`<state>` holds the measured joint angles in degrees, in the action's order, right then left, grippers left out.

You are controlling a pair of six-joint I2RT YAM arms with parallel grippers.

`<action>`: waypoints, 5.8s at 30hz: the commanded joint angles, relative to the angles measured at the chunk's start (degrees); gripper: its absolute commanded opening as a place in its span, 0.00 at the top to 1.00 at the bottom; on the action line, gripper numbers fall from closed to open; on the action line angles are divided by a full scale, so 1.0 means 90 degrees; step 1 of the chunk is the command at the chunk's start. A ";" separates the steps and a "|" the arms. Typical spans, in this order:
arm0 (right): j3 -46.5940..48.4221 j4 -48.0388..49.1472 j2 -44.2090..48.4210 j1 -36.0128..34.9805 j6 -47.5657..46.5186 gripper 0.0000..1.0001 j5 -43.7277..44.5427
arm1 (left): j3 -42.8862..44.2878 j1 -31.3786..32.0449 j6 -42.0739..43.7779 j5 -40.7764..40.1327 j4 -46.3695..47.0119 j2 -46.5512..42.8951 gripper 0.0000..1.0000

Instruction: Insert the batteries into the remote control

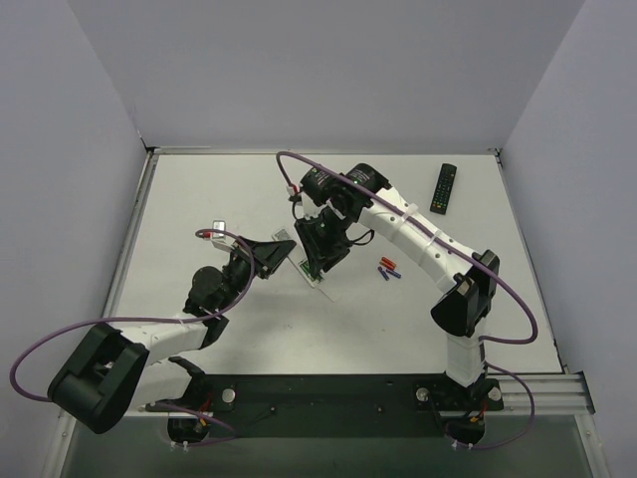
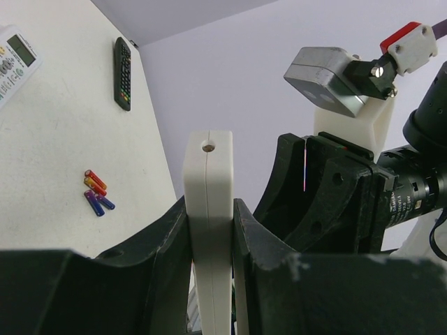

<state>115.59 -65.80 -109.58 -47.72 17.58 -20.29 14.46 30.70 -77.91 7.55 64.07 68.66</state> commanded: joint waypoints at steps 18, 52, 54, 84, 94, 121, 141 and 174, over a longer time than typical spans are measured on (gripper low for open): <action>-0.1249 0.1910 0.1881 -0.0234 -0.2361 0.66 0.0048 | 0.0209 -0.0480 -0.0670 0.0449 -0.0409 -0.0266 1.00; -0.3625 0.4040 0.2664 -0.0557 -0.5137 0.81 -0.0802 | 0.0864 -0.1057 -0.0201 0.1495 -0.1914 -0.0764 1.00; -0.3615 0.3981 0.2644 -0.0557 -0.5147 0.82 -0.0811 | 0.0864 -0.1057 -0.0201 0.1505 -0.1914 -0.0774 1.00; -0.3049 0.3883 0.1766 -0.0586 -0.4679 0.99 -0.0441 | 0.1011 -0.1048 0.0014 0.1739 -0.1651 -0.0842 1.00; -0.2492 0.3601 0.1073 -0.0586 -0.3898 1.00 0.0282 | 0.1040 -0.1048 0.0131 0.1895 -0.1319 -0.0920 1.00; -0.1427 0.3405 -0.0100 -0.0215 -0.0626 1.00 0.0429 | 0.0698 -0.1018 -0.0035 0.1583 -0.0557 -0.1077 1.00; -0.2931 0.3961 0.1814 0.0322 -0.1495 0.56 -0.0010 | -0.0142 -0.1175 0.0238 0.0714 -0.0820 -0.1164 1.00; -0.4103 0.5895 0.1541 0.0732 0.0185 0.79 -0.2540 | 0.0015 -0.1136 0.0034 0.0684 -0.0186 -0.1301 1.00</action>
<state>78.85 -13.80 -94.28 -41.21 19.16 -42.61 12.62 20.14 -75.79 13.47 54.17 57.45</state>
